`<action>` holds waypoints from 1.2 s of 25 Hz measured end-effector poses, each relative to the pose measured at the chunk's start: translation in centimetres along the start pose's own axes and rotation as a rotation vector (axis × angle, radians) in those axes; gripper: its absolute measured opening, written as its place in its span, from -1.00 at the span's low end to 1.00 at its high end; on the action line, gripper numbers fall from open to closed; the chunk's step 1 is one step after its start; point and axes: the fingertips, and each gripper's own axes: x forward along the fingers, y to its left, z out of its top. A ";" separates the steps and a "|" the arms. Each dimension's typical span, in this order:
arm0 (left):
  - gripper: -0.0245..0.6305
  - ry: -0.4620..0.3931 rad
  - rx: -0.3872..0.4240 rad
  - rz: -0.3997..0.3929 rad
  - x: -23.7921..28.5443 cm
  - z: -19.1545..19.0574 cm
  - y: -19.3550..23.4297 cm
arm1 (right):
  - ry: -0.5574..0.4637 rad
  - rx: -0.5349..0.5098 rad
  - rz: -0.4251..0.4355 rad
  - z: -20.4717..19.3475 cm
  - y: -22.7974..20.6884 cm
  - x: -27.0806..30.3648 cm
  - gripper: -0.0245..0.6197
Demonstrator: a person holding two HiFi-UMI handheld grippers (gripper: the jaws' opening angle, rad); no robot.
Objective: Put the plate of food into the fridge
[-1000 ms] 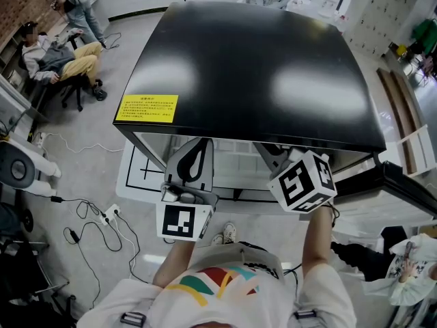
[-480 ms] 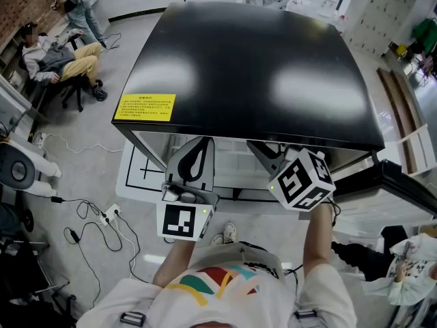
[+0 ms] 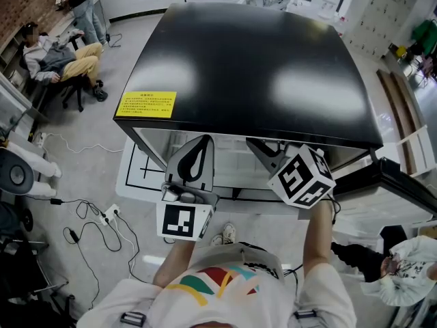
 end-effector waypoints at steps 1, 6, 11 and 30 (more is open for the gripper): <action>-0.90 -0.001 -0.001 0.000 0.0 0.0 0.0 | 0.000 0.003 0.004 0.0 0.0 0.0 -0.74; -0.90 -0.001 0.000 0.000 -0.1 0.2 -0.1 | -0.143 0.131 0.025 1.7 -0.6 -1.0 -0.69; -0.90 -0.008 0.008 -0.005 -0.2 0.5 -0.4 | -0.266 0.145 -0.081 3.2 -2.2 -2.8 -0.70; -0.90 -0.057 0.033 -0.066 -1.4 3.2 -3.1 | -0.513 0.374 -0.453 4.9 -1.7 -10.9 -0.70</action>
